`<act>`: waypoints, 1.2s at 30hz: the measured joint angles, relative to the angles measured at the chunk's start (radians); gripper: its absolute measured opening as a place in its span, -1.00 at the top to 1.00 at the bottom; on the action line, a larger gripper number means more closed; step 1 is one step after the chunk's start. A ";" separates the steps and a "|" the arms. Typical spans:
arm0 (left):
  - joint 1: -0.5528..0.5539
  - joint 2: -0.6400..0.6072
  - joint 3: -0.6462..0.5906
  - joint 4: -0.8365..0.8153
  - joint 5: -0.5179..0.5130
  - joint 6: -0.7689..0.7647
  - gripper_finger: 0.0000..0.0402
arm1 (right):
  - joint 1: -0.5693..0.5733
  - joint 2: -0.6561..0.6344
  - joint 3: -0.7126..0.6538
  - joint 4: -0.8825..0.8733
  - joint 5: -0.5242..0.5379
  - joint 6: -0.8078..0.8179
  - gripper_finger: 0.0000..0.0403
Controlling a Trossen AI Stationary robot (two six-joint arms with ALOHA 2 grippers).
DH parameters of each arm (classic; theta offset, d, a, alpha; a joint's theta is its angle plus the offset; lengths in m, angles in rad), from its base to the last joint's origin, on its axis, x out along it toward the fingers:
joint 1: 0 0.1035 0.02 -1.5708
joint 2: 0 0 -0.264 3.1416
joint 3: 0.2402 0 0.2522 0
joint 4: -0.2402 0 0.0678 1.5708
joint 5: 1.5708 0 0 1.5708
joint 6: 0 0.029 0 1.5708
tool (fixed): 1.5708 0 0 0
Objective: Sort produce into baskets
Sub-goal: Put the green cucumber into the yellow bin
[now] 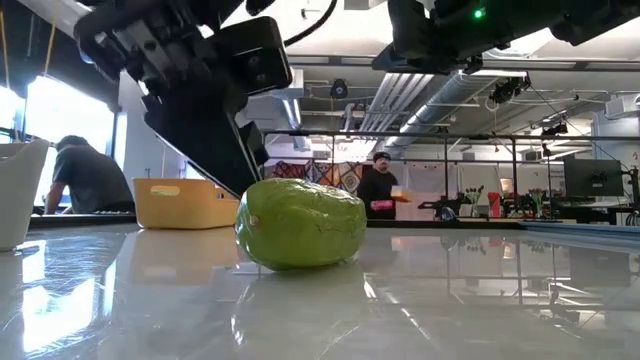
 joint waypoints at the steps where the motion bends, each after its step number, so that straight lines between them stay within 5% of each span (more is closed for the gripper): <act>1: -0.004 0.007 0.000 0.016 0.011 -0.030 0.59 | -0.002 0.000 0.000 -0.002 0.000 0.000 0.36; 9: -0.031 0.027 0.000 0.115 0.023 -0.161 -0.14 | -0.002 0.000 0.000 -0.016 0.001 0.018 0.35; 14: -0.050 0.027 0.000 0.151 0.022 -0.188 -0.41 | -0.002 0.000 0.000 -0.046 0.001 0.068 0.35; 36: -0.166 0.064 0.063 0.181 -0.350 -0.292 -0.48 | -0.001 0.000 0.000 -0.190 0.000 0.255 0.35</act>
